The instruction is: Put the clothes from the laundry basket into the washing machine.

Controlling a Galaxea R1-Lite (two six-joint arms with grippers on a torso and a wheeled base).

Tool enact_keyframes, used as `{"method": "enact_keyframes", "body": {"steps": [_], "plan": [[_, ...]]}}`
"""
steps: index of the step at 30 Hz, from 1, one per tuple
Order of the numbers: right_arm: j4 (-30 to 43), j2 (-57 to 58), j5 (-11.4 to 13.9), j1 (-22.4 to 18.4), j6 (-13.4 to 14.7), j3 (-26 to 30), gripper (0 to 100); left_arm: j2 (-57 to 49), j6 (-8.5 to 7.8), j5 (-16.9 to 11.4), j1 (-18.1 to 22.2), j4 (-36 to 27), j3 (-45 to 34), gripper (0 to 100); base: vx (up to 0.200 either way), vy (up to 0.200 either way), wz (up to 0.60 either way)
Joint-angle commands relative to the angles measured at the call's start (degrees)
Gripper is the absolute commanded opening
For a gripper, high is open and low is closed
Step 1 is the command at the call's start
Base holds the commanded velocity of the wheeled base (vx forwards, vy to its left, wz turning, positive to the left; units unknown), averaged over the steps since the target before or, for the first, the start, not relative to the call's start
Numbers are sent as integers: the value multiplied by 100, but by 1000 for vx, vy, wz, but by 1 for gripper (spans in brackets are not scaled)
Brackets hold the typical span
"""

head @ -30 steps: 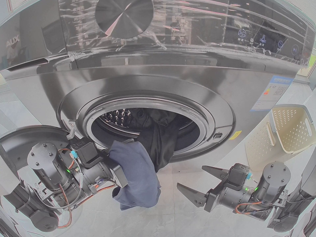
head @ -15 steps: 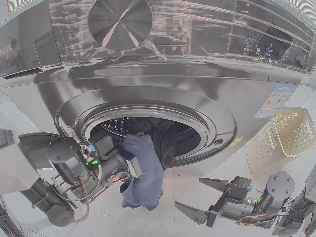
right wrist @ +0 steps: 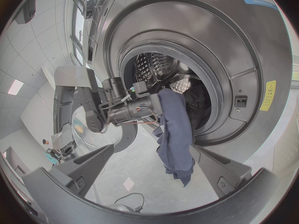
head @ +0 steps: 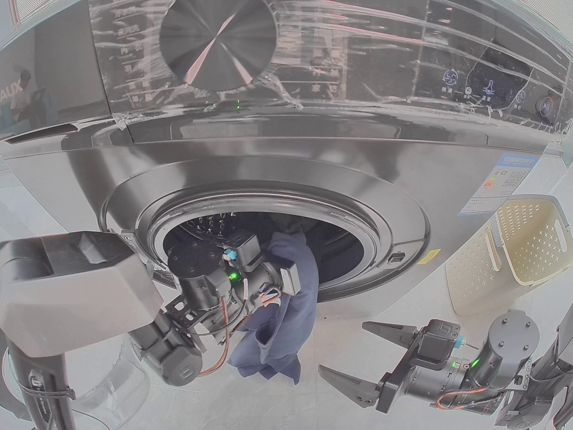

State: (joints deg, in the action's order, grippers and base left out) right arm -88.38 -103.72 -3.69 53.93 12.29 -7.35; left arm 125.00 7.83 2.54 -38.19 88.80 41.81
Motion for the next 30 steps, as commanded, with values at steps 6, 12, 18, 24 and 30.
{"method": "enact_keyframes", "body": {"steps": [6, 12, 18, 24, 30], "plan": [[-4, -34, 0, 12, 10, -3, 100, 1466, 26, 212, 532, -389, 2287, 0, 0, 0, 0], [-4, -43, 0, 12, 19, -12, 100, 1844, 17, 546, 805, -1233, 4063, 0, 0, 0, 0], [-4, -34, 0, -5, 19, -12, 100, 2002, 17, 660, 919, -1980, 5302, 0, 0, 0, 0], [-4, -34, 0, -5, 19, -21, 100, 2037, 17, 748, 989, -2182, 5689, 0, 0, 0, 0], [-4, -34, 0, -23, 19, -21, 100, 2054, 79, 942, 989, -2218, 5759, 0, 0, 0, 0]]}}
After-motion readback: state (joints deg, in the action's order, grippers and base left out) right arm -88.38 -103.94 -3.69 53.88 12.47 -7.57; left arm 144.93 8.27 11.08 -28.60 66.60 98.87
